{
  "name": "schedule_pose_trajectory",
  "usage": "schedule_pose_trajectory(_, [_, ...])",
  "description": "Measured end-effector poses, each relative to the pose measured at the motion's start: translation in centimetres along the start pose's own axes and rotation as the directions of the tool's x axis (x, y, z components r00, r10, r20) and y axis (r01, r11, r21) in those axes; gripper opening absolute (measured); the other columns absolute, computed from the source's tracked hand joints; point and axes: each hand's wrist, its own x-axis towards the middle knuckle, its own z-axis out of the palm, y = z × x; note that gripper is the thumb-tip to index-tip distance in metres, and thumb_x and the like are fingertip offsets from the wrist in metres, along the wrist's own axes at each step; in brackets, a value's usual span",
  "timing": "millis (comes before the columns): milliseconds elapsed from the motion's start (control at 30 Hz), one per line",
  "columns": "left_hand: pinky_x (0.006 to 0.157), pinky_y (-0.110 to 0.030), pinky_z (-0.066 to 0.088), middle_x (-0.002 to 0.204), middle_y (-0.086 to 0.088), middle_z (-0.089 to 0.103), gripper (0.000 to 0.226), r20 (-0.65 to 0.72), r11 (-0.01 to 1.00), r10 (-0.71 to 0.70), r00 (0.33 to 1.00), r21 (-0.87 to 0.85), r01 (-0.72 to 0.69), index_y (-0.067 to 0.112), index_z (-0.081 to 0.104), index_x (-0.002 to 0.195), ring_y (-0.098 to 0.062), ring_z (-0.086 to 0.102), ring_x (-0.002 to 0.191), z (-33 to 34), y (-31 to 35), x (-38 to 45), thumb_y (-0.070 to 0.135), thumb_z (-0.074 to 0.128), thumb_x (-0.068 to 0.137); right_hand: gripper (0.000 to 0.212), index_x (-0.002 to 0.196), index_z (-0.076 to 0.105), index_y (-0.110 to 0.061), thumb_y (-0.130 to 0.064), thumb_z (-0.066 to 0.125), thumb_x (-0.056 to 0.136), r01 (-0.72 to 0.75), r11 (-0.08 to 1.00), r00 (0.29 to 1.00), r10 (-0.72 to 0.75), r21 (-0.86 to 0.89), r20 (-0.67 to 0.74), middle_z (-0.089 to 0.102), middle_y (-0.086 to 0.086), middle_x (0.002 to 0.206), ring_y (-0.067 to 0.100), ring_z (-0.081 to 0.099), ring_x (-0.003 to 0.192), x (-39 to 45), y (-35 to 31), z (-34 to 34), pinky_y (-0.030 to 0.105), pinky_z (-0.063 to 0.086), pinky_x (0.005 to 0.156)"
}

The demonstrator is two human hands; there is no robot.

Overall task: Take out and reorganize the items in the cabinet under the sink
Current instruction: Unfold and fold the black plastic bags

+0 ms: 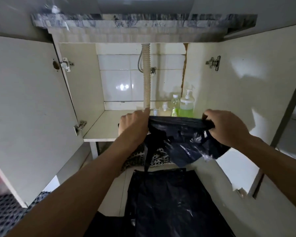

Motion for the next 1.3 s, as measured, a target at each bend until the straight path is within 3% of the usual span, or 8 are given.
schedule_pose_trajectory(133, [0.071, -0.034, 0.045, 0.104, -0.005, 0.065, 0.032, 0.195, 0.990, 0.111, 0.975, 0.070, -0.126, 0.020, 0.051, 0.112, -0.027, 0.064, 0.093, 1.7, 0.0, -1.8, 0.025, 0.064, 0.084, 0.016, 0.088, 0.064, -0.009, -0.013, 0.056, 0.074, 0.051, 0.995, 0.910, -0.010, -0.087, 0.414, 0.063, 0.008, 0.075, 0.025, 0.061, 0.071, -1.7, 0.7, 2.2, 0.033, 0.043, 0.059])
schedule_pose_trajectory(267, [0.069, -0.034, 0.042, 0.113, -0.009, 0.062, 0.031, 0.560, 0.923, 0.257, 0.788, 0.099, -0.371, 0.018, 0.058, 0.118, -0.030, 0.062, 0.098, 5.0, 0.3, -5.1, 0.016, 0.055, 0.087, 0.029, 0.059, 0.036, -0.013, -0.013, 0.057, 0.079, 0.169, 0.977, 0.615, 0.001, -0.133, 0.788, 0.040, 0.003, 0.061, 0.015, 0.038, 0.051, -4.0, 0.1, 5.2, 0.027, 0.030, 0.048])
schedule_pose_trajectory(467, [0.077, -0.033, 0.042, 0.120, -0.013, 0.060, 0.026, 0.742, 0.892, 0.242, 0.625, 0.084, -0.445, 0.009, 0.060, 0.114, -0.032, 0.061, 0.106, 10.0, 1.3, -10.9, 0.008, 0.052, 0.089, 0.031, 0.063, 0.033, -0.013, 0.001, 0.049, 0.086, 0.319, 0.939, 0.404, -0.010, -0.131, 0.915, 0.033, 0.001, 0.064, 0.013, 0.032, 0.053, -5.9, -0.7, 7.7, 0.029, 0.035, 0.056])
schedule_pose_trajectory(600, [0.090, -0.036, 0.046, 0.120, -0.010, 0.062, 0.027, 0.743, 0.900, 0.229, 0.629, 0.085, -0.428, 0.011, 0.060, 0.116, -0.031, 0.061, 0.109, 12.8, 1.9, -14.2, 0.008, 0.049, 0.092, 0.005, 0.086, 0.053, 0.000, -0.001, 0.058, 0.087, 0.345, 0.926, 0.270, 0.059, -0.154, 0.961, 0.040, 0.006, 0.067, 0.013, 0.035, 0.052, -6.9, -2.2, 10.1, 0.024, 0.046, 0.057])
schedule_pose_trajectory(767, [0.093, -0.036, 0.045, 0.130, -0.012, 0.057, 0.037, 0.815, 0.974, 0.113, 0.568, 0.021, -0.223, 0.009, 0.051, 0.129, -0.030, 0.057, 0.117, 15.6, 2.5, -19.4, 0.009, 0.051, 0.092, 0.025, 0.109, 0.060, 0.003, -0.002, 0.062, 0.084, 0.357, 0.917, 0.277, 0.077, -0.177, 0.958, 0.063, 0.016, 0.108, 0.032, 0.064, 0.101, -12.2, -3.4, 15.5, 0.036, 0.051, 0.078])
schedule_pose_trajectory(967, [0.096, -0.042, 0.044, 0.136, -0.018, 0.044, 0.060, 0.939, 0.997, 0.053, 0.341, -0.028, -0.076, 0.007, 0.036, 0.136, -0.035, 0.049, 0.123, 18.6, 3.6, -25.9, 0.014, 0.063, 0.083, 0.046, 0.122, 0.058, -0.010, -0.012, 0.073, 0.079, 0.249, 0.955, 0.110, 0.139, -0.162, 0.984, 0.059, 0.010, 0.125, 0.030, 0.061, 0.109, -19.0, -5.1, 20.0, 0.036, 0.052, 0.087])
schedule_pose_trajectory(1100, [0.099, -0.045, 0.042, 0.139, -0.015, 0.040, 0.073, 0.943, 0.997, 0.077, 0.323, -0.074, -0.023, 0.012, 0.036, 0.138, -0.035, 0.045, 0.126, 18.2, 2.9, -24.9, 0.044, 0.067, 0.080, 0.062, 0.128, 0.053, -0.011, -0.029, 0.078, 0.074, 0.112, 0.985, 0.044, 0.130, -0.135, 0.990, 0.056, 0.010, 0.130, 0.029, 0.062, 0.106, -16.8, -7.6, 20.3, 0.035, 0.053, 0.088])
schedule_pose_trajectory(1300, [0.096, -0.042, 0.047, 0.132, -0.009, 0.053, 0.057, 0.864, 1.000, 0.011, 0.503, -0.011, -0.004, 0.013, 0.050, 0.132, -0.031, 0.053, 0.119, 13.1, -4.8, -14.6, 0.044, 0.061, 0.086, 0.062, 0.134, 0.046, -0.022, -0.039, 0.067, 0.078, -0.282, 0.946, 0.354, -0.053, 0.161, 0.934, 0.055, 0.003, 0.127, 0.024, 0.058, 0.108, -8.9, -15.1, 19.8, 0.039, 0.050, 0.094])
